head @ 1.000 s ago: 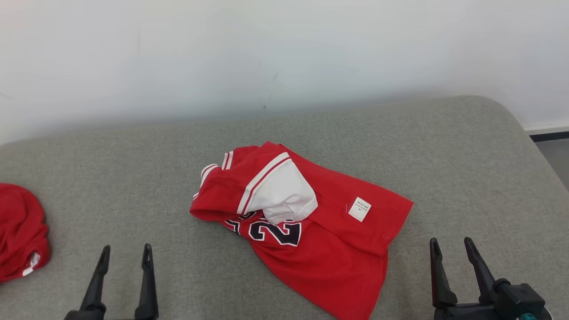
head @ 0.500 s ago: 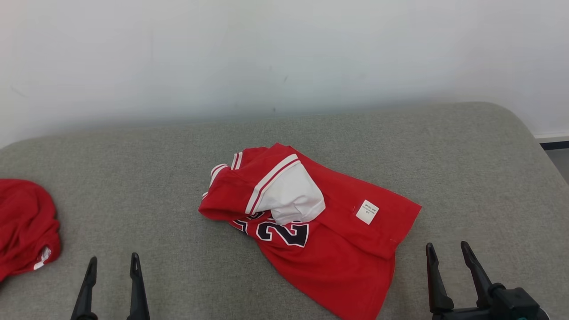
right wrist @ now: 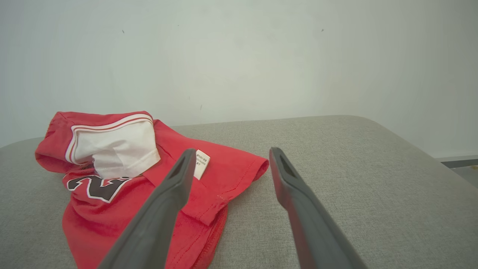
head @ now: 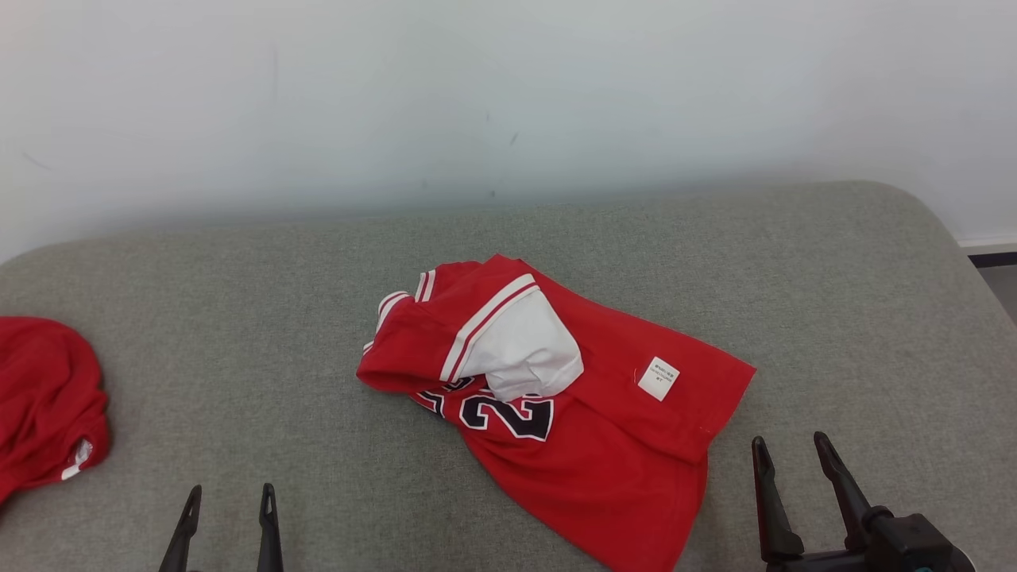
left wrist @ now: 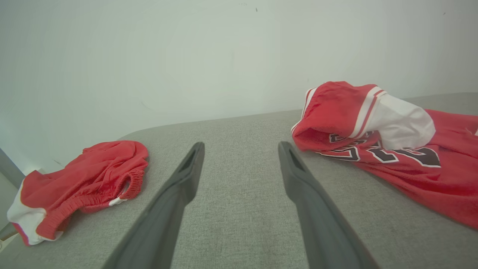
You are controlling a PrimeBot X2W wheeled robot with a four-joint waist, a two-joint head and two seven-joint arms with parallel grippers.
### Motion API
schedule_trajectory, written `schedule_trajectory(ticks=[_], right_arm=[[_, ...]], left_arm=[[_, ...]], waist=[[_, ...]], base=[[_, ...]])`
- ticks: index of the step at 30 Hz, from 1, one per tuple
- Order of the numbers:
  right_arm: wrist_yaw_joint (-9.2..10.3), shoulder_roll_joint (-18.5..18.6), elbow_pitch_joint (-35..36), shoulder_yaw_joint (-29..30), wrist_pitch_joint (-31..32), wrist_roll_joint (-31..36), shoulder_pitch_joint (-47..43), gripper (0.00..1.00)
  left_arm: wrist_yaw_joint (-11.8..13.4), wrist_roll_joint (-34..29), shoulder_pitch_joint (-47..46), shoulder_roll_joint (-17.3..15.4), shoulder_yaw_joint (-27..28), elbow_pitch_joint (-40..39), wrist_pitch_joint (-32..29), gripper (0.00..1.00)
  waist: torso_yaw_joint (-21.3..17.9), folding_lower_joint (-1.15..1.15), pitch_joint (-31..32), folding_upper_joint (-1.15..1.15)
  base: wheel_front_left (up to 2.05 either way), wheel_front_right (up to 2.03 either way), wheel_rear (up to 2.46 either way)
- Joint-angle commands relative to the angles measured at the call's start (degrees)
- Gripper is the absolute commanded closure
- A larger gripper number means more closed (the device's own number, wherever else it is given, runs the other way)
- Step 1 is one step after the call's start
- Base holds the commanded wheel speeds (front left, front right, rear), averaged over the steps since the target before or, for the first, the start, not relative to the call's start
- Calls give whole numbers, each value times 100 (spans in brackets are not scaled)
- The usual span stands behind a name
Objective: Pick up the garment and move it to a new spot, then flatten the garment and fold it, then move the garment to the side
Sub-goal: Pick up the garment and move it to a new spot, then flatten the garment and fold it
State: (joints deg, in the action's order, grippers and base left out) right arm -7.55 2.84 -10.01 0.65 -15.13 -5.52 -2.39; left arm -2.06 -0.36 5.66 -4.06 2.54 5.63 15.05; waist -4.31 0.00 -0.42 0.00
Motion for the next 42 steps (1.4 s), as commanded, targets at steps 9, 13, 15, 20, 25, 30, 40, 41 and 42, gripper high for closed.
schedule_trajectory(ticks=[9, 13, 15, 20, 25, 30, 40, 41, 42], right_arm=[[12, 8, -13, 16, -6, 66, 24, 0], [12, 8, -9, 20, -6, 29, -15, 0], [12, 8, -14, 28, -6, 17, -32, 0], [12, 8, -27, 35, -6, 18, -62, 0], [12, 8, -40, 43, -6, 25, -79, 0], [12, 8, -67, 25, -6, 25, -94, 0], [12, 8, -111, 35, -6, 14, -79, 0], [12, 8, -111, 35, -6, 14, -79, 0], [12, 8, -111, 34, -6, 12, -78, 0]], left_arm=[[-85, 179, -52, -148, 113, -56, 16, 0], [-145, 279, 92, -153, 267, -270, 16, 0], [-183, 333, 160, -136, 336, -370, 16, 0], [-259, 358, 276, -95, 471, -498, 16, 0], [-332, 331, 335, -61, 549, -535, 16, 0], [-367, 339, 387, -8, 602, -558, 16, 0], [-403, 281, 340, 72, 635, -537, 16, 0], [-403, 281, 340, 72, 635, -537, 16, 0], [-410, 271, 334, 76, 639, -531, 16, 0]], waist=[[-7, 0, 45, 0], [-13, 0, 92, 0], [-6, 0, 109, 0], [25, 0, 146, 0], [47, 0, 169, 0], [57, 0, 187, 0], [56, 0, 171, 0], [56, 0, 171, 0], [55, 0, 169, 0]], base=[[0, 0, 0], [0, 0, 0], [0, 0, 0], [0, 0, 0], [0, 0, 0], [0, 0, 0], [0, 0, 0], [0, 0, 0], [0, 0, 0]])
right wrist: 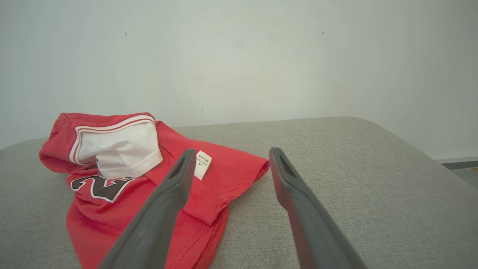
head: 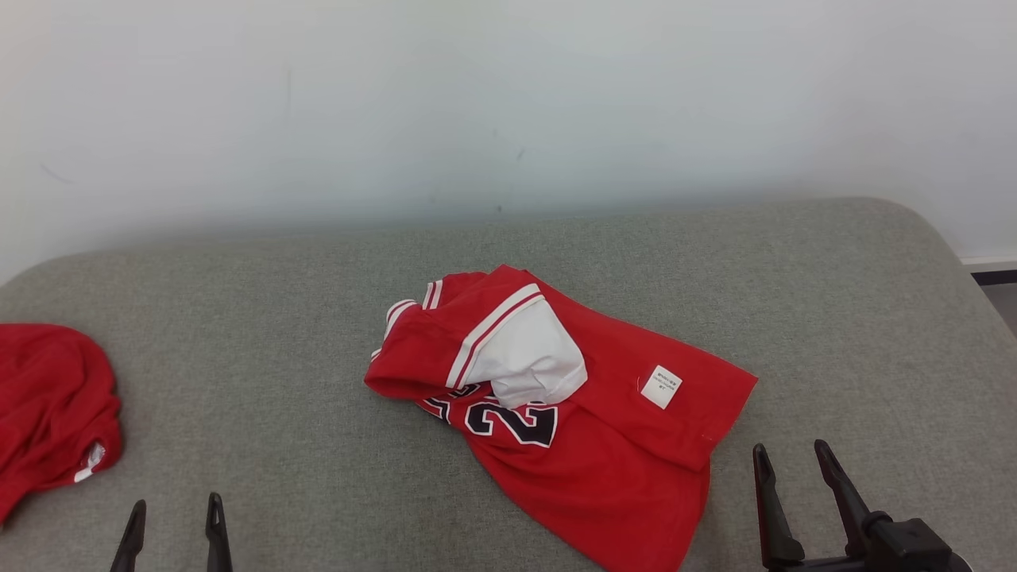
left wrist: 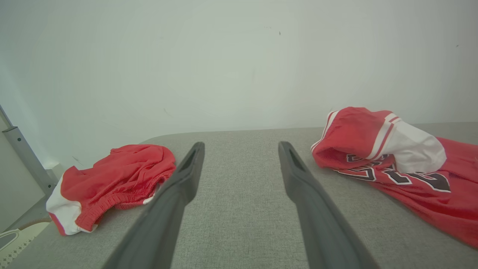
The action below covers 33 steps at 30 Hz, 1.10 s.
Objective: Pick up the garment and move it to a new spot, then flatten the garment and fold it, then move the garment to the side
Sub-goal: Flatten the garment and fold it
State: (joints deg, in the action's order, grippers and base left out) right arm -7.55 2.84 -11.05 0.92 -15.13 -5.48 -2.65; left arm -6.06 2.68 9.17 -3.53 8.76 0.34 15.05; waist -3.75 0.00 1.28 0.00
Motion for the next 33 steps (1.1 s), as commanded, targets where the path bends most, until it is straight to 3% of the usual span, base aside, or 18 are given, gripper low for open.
schedule_trajectory(ticks=[1, 19, 26, 33], right_arm=[[12, 8, -7, 6, -6, 7, -54, 0], [13, 8, -26, 27, -6, -42, 40, 0], [13, 9, -19, -89, -6, -91, 239, 0], [13, 12, 9, -214, -5, -262, 530, 0]], left_arm=[[-15, -33, -24, 26, 25, 1, 16, 0], [-82, -71, -308, 48, -77, 92, 16, 0], [-135, 65, -1063, -70, -449, 462, 17, 0], [-132, 234, -2159, -419, -1004, 1137, 16, 0]], waist=[[-1, 0, -3, 0], [8, 0, -142, 0], [-189, 0, -355, 0], [-599, 0, -784, 0]], base=[[0, 0, 0], [0, 0, 0], [0, 0, 0], [0, 0, 0]])
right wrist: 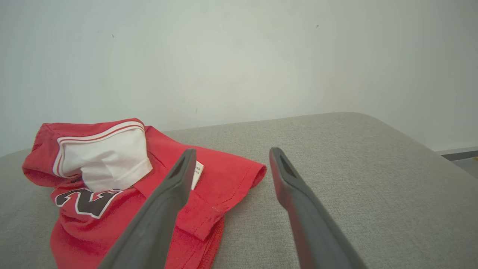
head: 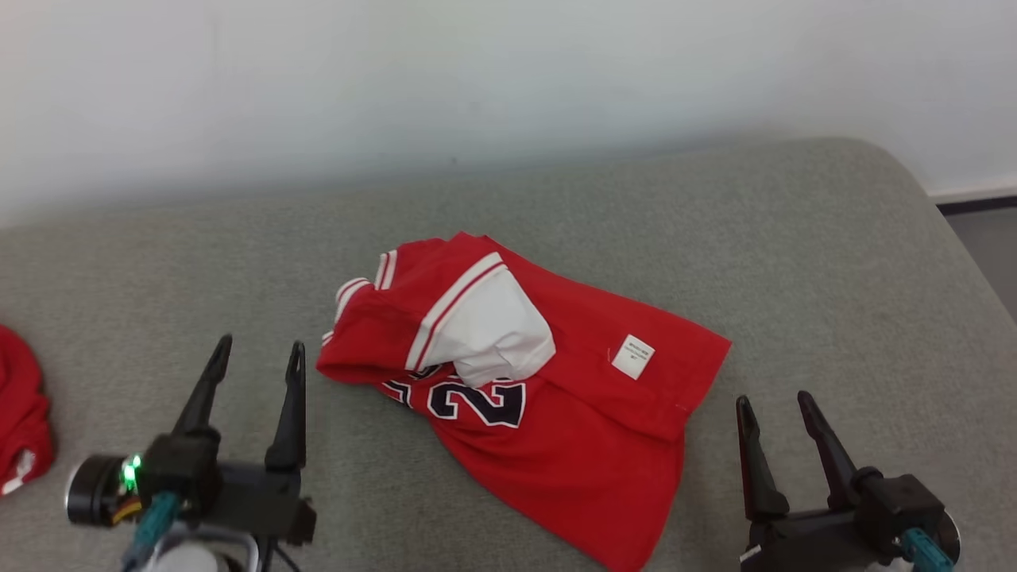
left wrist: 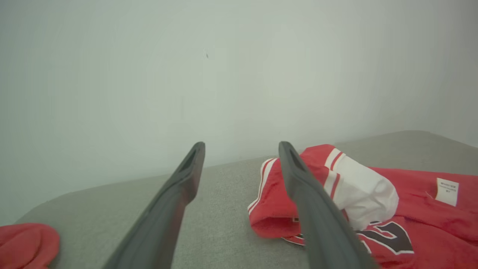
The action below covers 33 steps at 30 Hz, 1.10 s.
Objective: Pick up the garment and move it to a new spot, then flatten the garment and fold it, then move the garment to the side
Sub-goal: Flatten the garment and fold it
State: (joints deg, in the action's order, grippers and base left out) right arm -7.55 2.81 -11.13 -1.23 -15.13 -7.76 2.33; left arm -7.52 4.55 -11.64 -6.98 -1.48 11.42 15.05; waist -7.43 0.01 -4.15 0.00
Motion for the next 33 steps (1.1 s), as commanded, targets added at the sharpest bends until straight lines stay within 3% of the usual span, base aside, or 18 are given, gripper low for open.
schedule_trajectory(ticks=[1, 8, 22, 23, 25, 33], right_arm=[[13, 10, 13, -12, -5, -60, 90, 0], [13, 9, -4, -45, -5, -221, 308, 0], [13, 10, -31, -91, -5, -378, 358, 0], [13, 9, -33, -97, -5, -373, 373, 0], [13, 11, -39, -95, -5, -361, 381, 0], [13, 9, -22, 2, -5, -253, 168, 0]], left_arm=[[14, 78, -263, -114, -58, 158, 17, 0], [13, 196, -1248, -370, -440, 1239, 16, 0], [55, 250, -2233, -313, -594, 3331, -248, 0], [72, 244, -2293, -324, -602, 3420, -241, 27], [90, 233, -2347, -315, -639, 3636, -311, 100], [29, 495, -2532, -155, -683, 3705, -21, 100]], waist=[[-290, -1, -301, 0], [-707, -1, -636, 0], [-961, -1, -757, 0], [-963, -1, -751, 0], [-964, -1, -722, 0], [-672, -1, -460, 0]], base=[[0, 0, 0], [0, 0, 0], [0, 0, 0], [0, 0, 0], [0, 0, 0], [0, 0, 0]])
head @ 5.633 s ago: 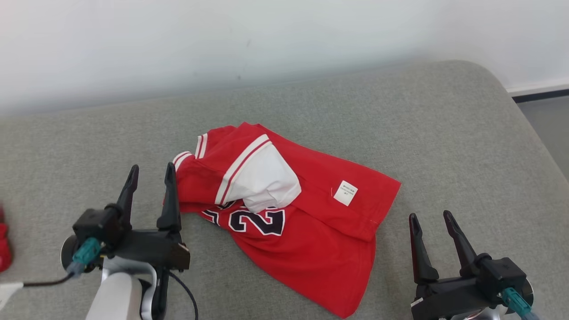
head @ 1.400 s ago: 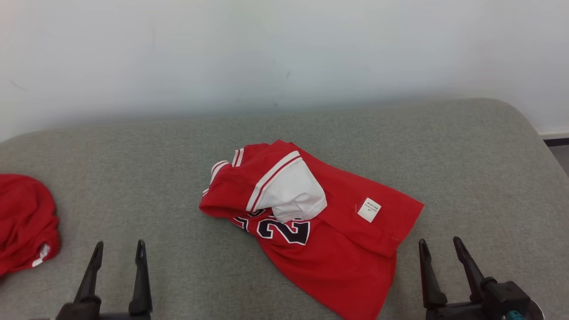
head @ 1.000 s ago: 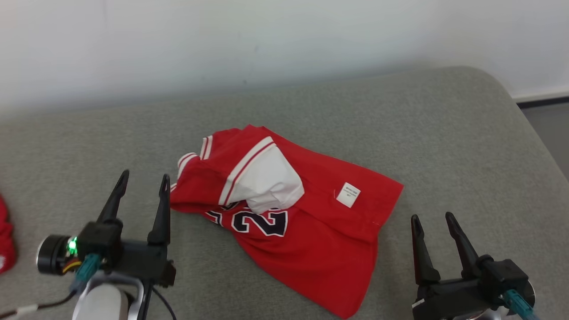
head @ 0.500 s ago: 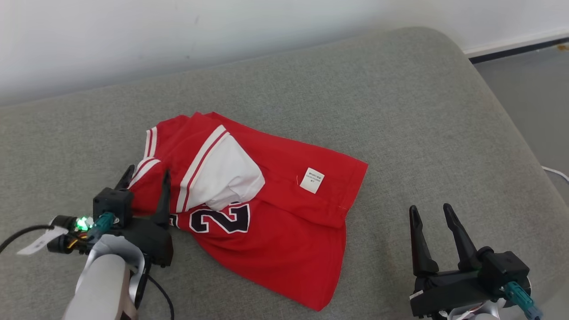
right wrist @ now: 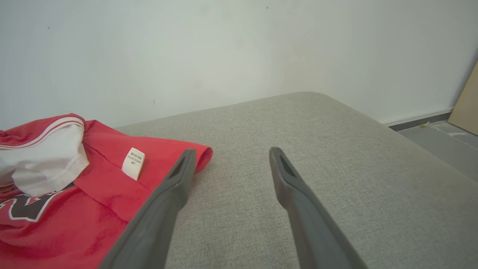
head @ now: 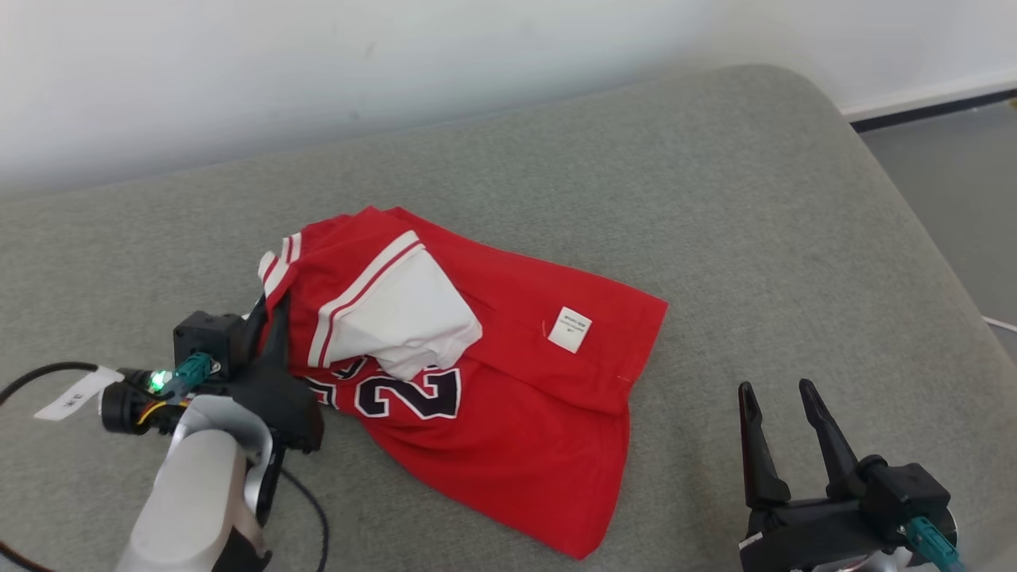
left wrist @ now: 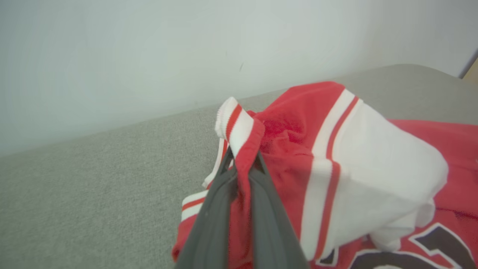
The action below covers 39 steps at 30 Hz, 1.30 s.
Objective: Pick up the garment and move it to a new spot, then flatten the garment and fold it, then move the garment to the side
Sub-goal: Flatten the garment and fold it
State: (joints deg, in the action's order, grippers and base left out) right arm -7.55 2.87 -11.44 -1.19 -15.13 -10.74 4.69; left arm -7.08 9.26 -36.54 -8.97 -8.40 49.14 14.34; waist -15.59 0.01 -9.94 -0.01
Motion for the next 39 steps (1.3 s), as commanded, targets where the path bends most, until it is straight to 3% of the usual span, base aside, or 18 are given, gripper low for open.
schedule_trajectory(ticks=[1, 6, 15, 22, 26, 27, 28, 35, 39], right_arm=[[13, 6, 17, 12, -6, 48, -95, 0], [13, 2, 23, 40, -5, 89, -228, 0], [13, 5, 50, 73, -5, 124, -244, 0], [13, 6, 22, 32, -5, 141, -276, 0], [13, 5, 14, 42, -5, 131, -232, 0], [13, 5, 15, 58, -5, 131, -229, 0], [13, 6, 14, 72, -5, 130, -232, 0], [13, 5, 2, 94, -5, 122, -308, 0], [13, 5, -7, 63, -5, 106, -315, 0]], left_arm=[[-19, 98, -15, 83, 37, -181, 64, 100], [-35, 386, 559, 166, 223, -1062, 87, 100], [-35, 1109, 2473, 282, 618, -2633, 85, 100], [-38, 1395, 3331, 362, 807, -2973, 86, 100], [-38, 1413, 3380, 414, 898, -2934, 86, 100], [-33, 1380, 3346, 422, 944, -2984, 87, 88], [-15, 1329, 3315, 438, 980, -3054, 87, 0], [49, 952, 3245, 545, 1082, -3824, 87, 0], [37, 778, 3266, 577, 783, -4040, 87, 0]], waist=[[216, -1, 158, 1], [631, -1, 331, 1], [1106, -1, 404, 1], [1188, -1, 363, 1], [1180, -1, 328, 1], [1185, -1, 325, 1], [1193, -1, 326, 1], [1256, -1, 363, 1], [1261, -1, 390, 1]], base=[[0, 0, 0], [0, 0, 0], [0, 0, 0], [0, 0, 0], [0, 0, 0], [0, 0, 0], [0, 0, 0], [0, 0, 0], [0, 0, 0]])
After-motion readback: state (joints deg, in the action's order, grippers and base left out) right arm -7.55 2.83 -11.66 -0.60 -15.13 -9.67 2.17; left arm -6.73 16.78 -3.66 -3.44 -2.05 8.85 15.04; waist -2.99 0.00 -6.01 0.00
